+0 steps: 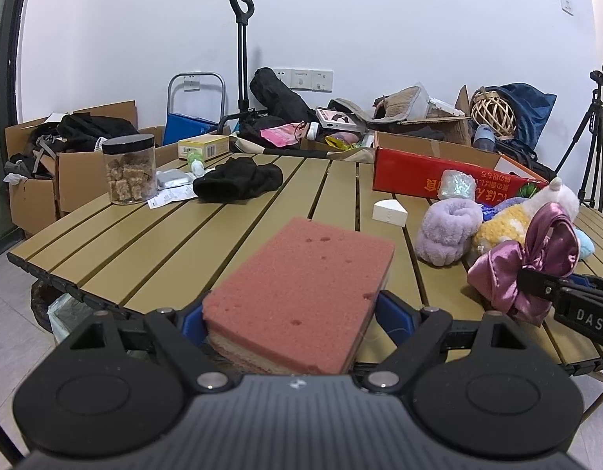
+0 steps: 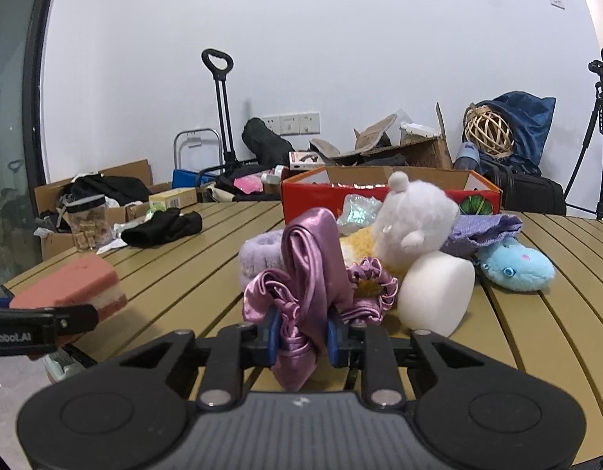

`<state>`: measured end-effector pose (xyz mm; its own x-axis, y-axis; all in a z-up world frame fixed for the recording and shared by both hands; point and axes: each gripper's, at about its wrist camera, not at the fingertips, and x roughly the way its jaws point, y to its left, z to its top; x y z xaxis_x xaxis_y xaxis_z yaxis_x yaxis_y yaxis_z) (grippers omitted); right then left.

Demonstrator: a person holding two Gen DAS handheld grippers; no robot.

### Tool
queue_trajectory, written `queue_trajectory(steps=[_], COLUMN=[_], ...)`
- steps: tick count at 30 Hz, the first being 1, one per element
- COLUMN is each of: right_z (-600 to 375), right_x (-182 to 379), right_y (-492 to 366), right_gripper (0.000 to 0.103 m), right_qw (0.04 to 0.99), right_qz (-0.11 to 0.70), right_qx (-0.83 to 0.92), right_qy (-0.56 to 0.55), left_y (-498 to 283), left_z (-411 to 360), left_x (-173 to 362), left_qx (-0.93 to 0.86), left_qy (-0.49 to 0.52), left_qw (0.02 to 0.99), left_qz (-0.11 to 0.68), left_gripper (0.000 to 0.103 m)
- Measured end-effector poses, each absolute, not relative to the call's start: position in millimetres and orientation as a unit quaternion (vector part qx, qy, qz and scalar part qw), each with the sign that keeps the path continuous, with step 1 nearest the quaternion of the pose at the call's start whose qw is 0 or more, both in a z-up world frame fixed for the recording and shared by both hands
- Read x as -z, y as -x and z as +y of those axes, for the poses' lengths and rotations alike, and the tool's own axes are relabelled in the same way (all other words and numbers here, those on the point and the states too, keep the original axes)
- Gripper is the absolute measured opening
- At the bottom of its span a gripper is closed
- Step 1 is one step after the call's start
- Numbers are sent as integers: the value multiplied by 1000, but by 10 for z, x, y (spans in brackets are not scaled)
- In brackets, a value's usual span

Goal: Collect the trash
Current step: 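Close the left gripper on the pink sponge while the right gripper grasps the purple satin bow, then lift the sponge and bow off the table and carry both over the black bin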

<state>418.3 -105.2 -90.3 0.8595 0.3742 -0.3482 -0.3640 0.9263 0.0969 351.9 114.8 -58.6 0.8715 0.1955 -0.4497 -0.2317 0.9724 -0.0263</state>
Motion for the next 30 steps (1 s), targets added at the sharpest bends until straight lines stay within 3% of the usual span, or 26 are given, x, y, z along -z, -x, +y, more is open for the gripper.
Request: queue_trajectory(steps=[30], right_z=[-1384], right_x=[558], right_y=[-3236], right_gripper=[21], right_qw=[969], right_qz=[103], right_qx=[-223], right_qy=[-3], left_y=[-3067], left_z=[889], left_x=[333], left_qx=[-67], left_qy=[60], left_qw=[979], left_qz=[183], left_gripper=[86])
